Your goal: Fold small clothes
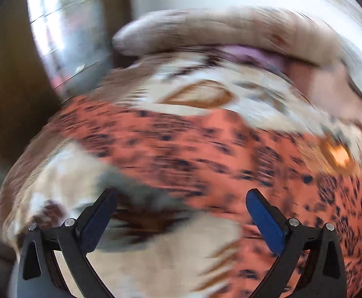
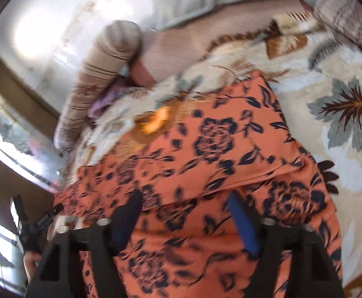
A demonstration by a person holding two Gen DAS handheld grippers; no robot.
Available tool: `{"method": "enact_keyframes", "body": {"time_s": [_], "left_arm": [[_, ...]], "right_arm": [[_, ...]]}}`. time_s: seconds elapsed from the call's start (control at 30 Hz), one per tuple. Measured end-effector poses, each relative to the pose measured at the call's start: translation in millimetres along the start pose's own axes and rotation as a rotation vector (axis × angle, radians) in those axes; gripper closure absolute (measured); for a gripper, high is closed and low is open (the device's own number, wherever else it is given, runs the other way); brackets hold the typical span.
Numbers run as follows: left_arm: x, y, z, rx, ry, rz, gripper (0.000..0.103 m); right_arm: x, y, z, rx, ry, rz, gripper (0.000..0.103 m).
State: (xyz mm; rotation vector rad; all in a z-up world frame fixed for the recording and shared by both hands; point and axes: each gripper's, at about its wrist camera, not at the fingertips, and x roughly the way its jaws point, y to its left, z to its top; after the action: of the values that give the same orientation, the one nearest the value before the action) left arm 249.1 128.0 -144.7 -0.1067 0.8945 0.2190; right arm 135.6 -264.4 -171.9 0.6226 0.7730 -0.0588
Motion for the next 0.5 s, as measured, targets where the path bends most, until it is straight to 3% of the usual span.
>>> {"method": "enact_keyframes", "body": {"time_s": [0.2, 0.3, 0.5], "left_arm": [[26.5, 121.5, 22.3, -0.334, 0.078, 0.055, 0.0], [50.7, 160.9, 29.1, -0.486, 0.104, 0.037, 0.0], [95.8, 189.3, 51.1, -0.572, 0.141, 0.013, 0.0]], "right_arm": [[-8.5, 24.2, -26.6, -0.049, 0.032, 0.049, 0.027], [-5.9, 30.3, -29.5, -0.082, 0.027, 0.061, 0.027], [2.0, 31.6, -34.9, -0.124, 0.031, 0.022, 0.027]]}}
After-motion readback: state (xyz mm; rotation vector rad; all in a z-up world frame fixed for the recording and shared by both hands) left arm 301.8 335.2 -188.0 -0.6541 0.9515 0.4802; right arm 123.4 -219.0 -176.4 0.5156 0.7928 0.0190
